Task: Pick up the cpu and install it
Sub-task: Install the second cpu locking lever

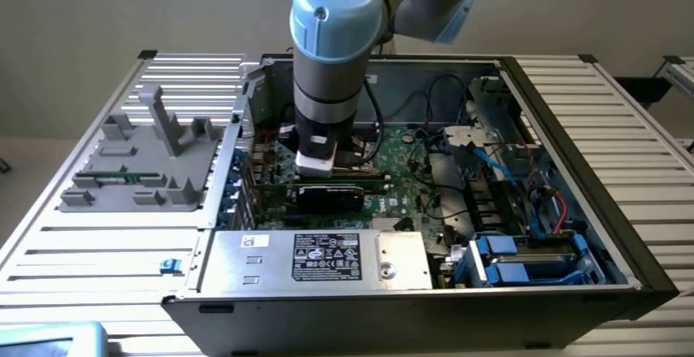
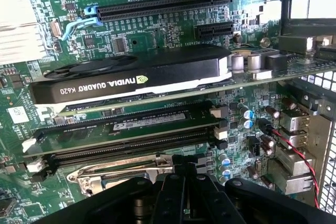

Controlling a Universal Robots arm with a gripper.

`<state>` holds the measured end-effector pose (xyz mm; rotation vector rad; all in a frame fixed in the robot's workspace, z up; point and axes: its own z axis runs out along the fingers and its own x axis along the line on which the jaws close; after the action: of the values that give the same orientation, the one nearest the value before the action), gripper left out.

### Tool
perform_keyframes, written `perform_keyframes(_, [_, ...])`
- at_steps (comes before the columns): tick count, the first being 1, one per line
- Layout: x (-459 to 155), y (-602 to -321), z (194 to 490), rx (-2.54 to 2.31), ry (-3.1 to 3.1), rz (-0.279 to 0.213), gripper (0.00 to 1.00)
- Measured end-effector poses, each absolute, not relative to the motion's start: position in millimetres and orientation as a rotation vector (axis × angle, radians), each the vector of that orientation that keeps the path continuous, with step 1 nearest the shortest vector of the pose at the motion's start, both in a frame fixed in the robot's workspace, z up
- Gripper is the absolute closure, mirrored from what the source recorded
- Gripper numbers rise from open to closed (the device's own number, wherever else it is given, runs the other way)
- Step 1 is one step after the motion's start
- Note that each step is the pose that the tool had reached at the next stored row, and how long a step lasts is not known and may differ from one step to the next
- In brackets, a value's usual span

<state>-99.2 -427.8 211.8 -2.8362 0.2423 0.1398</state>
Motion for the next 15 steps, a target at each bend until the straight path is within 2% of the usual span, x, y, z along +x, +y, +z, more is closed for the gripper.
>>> perform_keyframes(15, [-99.2,-421.1,209.7,-2.836,0.242,0.14,0.89])
